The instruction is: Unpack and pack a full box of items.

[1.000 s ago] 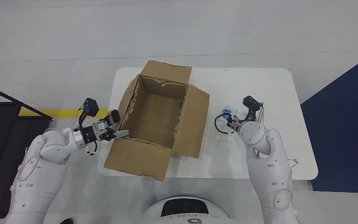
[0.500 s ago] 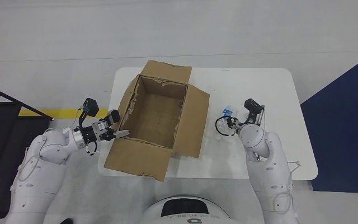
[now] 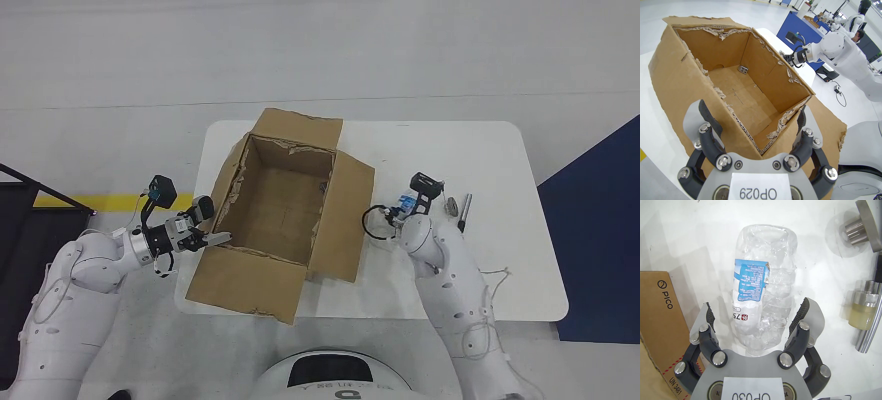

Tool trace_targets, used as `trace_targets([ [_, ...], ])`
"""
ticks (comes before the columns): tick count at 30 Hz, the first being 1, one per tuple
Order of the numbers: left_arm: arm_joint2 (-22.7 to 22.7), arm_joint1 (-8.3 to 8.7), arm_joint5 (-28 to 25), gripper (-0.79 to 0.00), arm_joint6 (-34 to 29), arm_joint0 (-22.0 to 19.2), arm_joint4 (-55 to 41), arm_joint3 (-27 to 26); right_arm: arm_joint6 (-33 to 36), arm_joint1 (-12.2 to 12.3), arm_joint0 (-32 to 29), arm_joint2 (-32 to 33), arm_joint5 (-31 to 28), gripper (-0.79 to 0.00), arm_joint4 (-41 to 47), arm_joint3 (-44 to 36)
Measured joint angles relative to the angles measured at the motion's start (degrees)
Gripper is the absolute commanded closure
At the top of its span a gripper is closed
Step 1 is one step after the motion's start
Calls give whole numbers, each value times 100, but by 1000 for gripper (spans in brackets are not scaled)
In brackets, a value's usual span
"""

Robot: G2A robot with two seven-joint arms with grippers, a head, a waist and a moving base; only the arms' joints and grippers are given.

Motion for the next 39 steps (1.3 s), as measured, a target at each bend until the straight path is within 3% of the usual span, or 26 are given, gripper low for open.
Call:
trace_targets([
  [9,0,0,0,-785,0,0,0,0,7,-60,330,-316,439,-785,-339,497],
  [12,0,0,0,-785,0,0,0,0,16,-64,336,-315,458,-357,-353,490],
  [14,0,0,0,-785,0,0,0,0,16,-61,306,-279,465,-256,-353,426],
  [15,0,0,0,-785,0,0,0,0,13,-59,289,-258,465,-111,-344,392],
  [16,0,0,0,-785,0,0,0,0,9,-57,269,-236,464,-22,-334,357],
  [17,0,0,0,-785,0,0,0,0,4,-54,241,-205,458,0,-319,315],
  [28,0,0,0,-785,0,0,0,0,-32,-34,93,103,218,0,86,87],
  [39,0,0,0,-785,0,0,0,0,-518,41,-408,1054,-762,0,1521,-382],
])
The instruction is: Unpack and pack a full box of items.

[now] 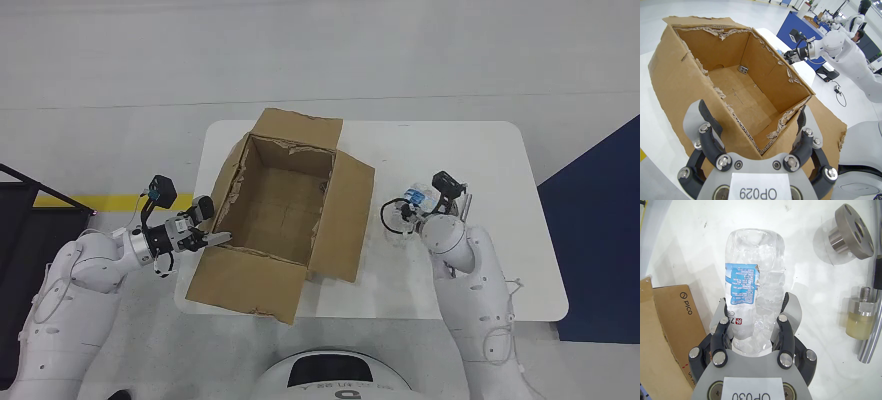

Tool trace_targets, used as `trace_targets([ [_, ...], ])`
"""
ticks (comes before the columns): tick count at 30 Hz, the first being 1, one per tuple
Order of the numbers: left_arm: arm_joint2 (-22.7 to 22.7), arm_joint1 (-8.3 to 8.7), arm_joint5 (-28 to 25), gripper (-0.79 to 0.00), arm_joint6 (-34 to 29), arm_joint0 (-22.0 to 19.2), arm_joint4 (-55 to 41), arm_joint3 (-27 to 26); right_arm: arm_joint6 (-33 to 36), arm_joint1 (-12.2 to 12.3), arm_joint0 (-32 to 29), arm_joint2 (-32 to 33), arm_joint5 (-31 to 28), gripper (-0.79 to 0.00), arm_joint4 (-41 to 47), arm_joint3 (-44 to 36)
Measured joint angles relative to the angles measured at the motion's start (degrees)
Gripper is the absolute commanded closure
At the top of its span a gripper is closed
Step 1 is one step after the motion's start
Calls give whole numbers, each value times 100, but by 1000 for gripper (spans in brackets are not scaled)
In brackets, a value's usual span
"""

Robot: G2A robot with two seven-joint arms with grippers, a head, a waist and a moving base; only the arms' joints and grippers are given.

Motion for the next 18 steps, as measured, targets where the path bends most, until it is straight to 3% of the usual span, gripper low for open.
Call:
trace_targets([
  [7,0,0,0,-785,0,0,0,0,-25,59,-665,801,-1300,0,1647,-775],
  [12,0,0,0,-785,0,0,0,0,505,110,-985,1176,-2475,0,3149,-1049],
  [15,0,0,0,-785,0,0,0,0,885,143,-939,1159,-2838,0,3719,-1015],
  [18,0,0,0,-785,0,0,0,0,921,165,-848,1189,-2729,0,3966,-916],
])
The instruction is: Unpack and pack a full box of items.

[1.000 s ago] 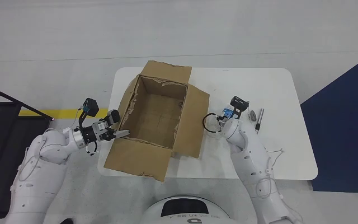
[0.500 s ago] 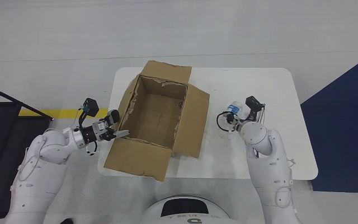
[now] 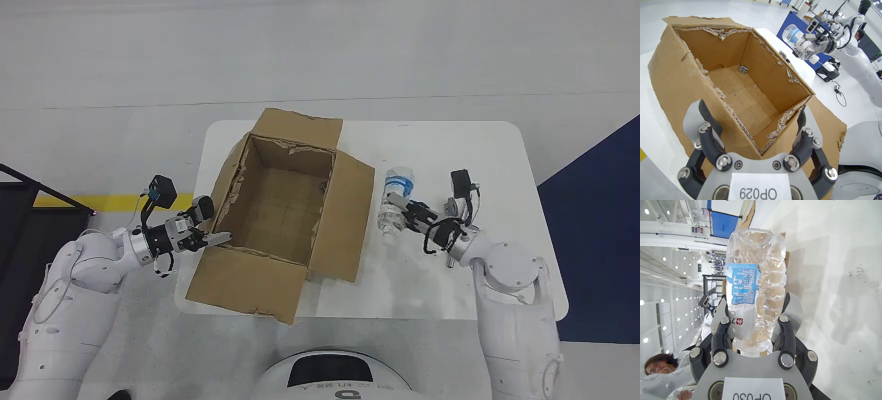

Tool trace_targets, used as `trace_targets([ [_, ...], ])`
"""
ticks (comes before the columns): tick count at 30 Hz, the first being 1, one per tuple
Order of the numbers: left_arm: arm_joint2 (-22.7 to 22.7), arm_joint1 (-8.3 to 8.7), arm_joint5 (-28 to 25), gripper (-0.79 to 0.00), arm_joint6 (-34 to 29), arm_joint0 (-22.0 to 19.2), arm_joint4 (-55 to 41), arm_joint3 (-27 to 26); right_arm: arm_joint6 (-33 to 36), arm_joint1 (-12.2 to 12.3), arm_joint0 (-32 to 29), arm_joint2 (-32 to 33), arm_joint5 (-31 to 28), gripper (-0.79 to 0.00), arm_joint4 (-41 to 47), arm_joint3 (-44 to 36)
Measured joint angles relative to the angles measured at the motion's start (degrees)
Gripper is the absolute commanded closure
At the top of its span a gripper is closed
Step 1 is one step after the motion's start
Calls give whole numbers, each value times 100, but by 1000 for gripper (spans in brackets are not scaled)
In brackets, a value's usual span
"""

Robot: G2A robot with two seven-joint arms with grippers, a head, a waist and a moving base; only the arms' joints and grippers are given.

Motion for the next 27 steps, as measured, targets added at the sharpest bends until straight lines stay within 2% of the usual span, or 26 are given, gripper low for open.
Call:
trace_targets([
  [9,0,0,0,-785,0,0,0,0,-36,1,-6,9,26,0,-27,5],
  [11,0,0,0,-785,0,0,0,0,-139,17,-12,-141,33,0,-281,-165],
  [14,52,-6,117,-785,38,2,93,-111,-42,28,150,-754,-163,0,-783,-635],
  [17,108,-4,233,-785,104,10,245,-285,189,26,545,-1438,-104,0,-1142,-818],
  [22,80,21,230,-785,204,43,184,-243,405,-21,1355,-2565,566,0,-1957,-662],
  [27,207,34,191,-785,202,-14,80,-40,349,-169,2399,-3676,1400,0,-2498,150],
])
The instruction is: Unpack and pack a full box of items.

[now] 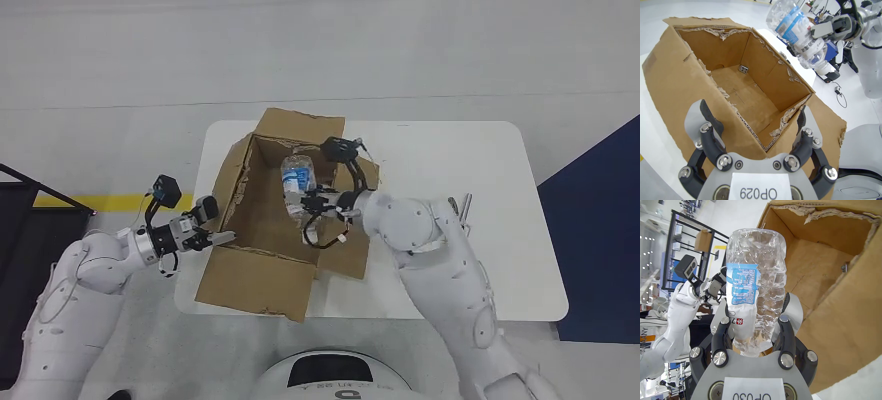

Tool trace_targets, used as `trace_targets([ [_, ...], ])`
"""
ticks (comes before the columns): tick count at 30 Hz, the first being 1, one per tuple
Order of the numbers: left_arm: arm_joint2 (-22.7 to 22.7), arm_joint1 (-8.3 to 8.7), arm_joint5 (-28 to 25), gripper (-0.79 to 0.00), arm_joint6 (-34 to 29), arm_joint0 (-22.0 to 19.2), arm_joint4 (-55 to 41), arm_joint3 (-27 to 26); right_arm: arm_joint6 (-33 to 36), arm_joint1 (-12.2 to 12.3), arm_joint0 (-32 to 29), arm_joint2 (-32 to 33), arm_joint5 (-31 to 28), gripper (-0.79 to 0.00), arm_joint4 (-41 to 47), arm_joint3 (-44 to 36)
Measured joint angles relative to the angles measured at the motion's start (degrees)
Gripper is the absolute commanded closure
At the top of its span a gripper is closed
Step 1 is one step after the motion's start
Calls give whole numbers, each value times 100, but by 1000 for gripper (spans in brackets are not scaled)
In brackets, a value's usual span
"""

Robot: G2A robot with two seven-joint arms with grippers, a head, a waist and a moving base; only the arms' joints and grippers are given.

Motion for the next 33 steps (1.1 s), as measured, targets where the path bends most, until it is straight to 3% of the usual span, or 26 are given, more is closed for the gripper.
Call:
trace_targets([
  [8,169,14,-49,-785,77,-111,-21,193,-284,-332,1192,-1233,1140,0,-128,1553],
  [13,217,28,-62,-785,123,-151,-19,248,-448,-530,1594,-1687,1445,0,60,2292],
  [14,232,31,-60,-785,128,-163,-9,251,-503,-578,1673,-1768,1453,-117,134,2469],
  [15,244,33,-56,-785,132,-170,-3,251,-552,-613,1733,-1821,1469,-292,187,2614],
  [17,272,39,-47,-785,137,-186,8,242,-656,-702,1880,-1942,1515,-489,311,2954],
  [18,279,42,-44,-785,138,-195,15,239,-701,-740,1944,-1993,1550,-760,347,3092],
  [19,285,45,-39,-785,139,-203,20,234,-736,-777,2007,-2046,1604,-785,367,3226],
  [26,331,71,7,-785,154,-229,8,218,-818,-994,2378,-2258,1575,-785,638,3848],
  [33,358,98,38,-785,161,-263,-58,236,-749,-883,2254,-1874,1153,-785,773,3334],
])
